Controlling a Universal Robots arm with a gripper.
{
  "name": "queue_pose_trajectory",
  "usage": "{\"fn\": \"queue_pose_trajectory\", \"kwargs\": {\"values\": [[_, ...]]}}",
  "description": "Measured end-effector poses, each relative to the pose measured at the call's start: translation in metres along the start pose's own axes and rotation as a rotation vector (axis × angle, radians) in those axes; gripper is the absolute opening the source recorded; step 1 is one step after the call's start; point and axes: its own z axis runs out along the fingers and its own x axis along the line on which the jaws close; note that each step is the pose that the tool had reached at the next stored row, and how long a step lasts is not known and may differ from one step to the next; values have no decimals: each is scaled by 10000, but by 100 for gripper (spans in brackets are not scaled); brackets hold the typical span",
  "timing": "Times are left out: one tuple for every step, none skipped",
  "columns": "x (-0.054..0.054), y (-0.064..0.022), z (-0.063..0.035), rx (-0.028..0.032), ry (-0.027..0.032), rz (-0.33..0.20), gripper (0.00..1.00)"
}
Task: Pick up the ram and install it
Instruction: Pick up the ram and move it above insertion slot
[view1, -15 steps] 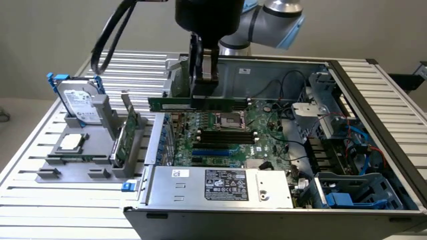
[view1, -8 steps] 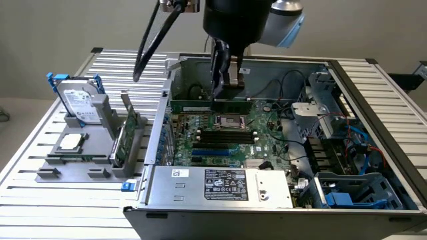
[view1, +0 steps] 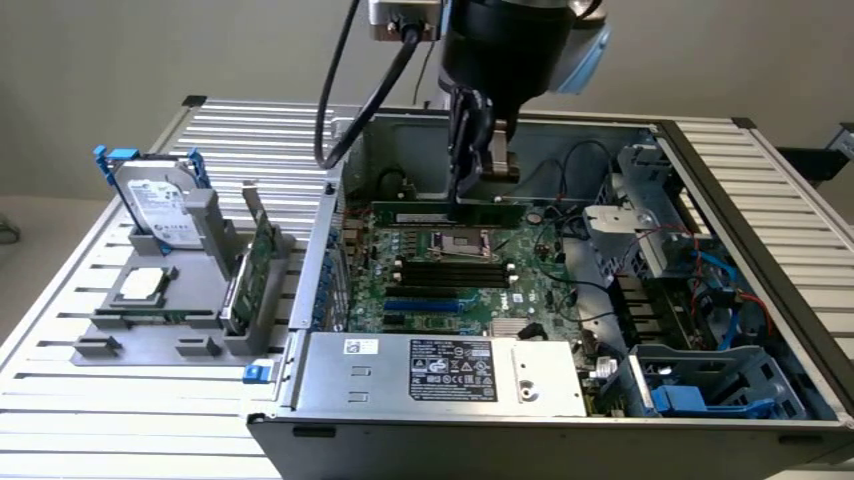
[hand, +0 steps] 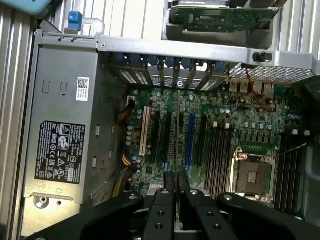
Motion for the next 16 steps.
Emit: {"fn": "queue_pose_trajectory", "kwargs": {"values": [[-17, -20, 15, -3, 0, 0, 14], [-34, -38, 31, -5, -1, 0, 14], [-51, -57, 47, -8, -1, 0, 14], [-66, -74, 62, -11, -1, 1, 14], [-79, -88, 78, -14, -2, 3, 14], [-91, -102, 95, -17, -4, 7, 14], [-102, -115, 111, -22, -3, 13, 14], [-112, -127, 127, -25, -4, 20, 14], [-121, -140, 144, -28, -7, 29, 14], [-130, -152, 160, -31, -7, 38, 14], [-144, -163, 177, -33, -9, 42, 14], [-165, -173, 195, -33, -11, 43, 14], [-194, -181, 211, -35, -10, 44, 14], [-228, -189, 225, -35, -9, 42, 14], [-263, -195, 237, -35, -9, 43, 14], [-295, -201, 250, -35, -9, 43, 14]]}}
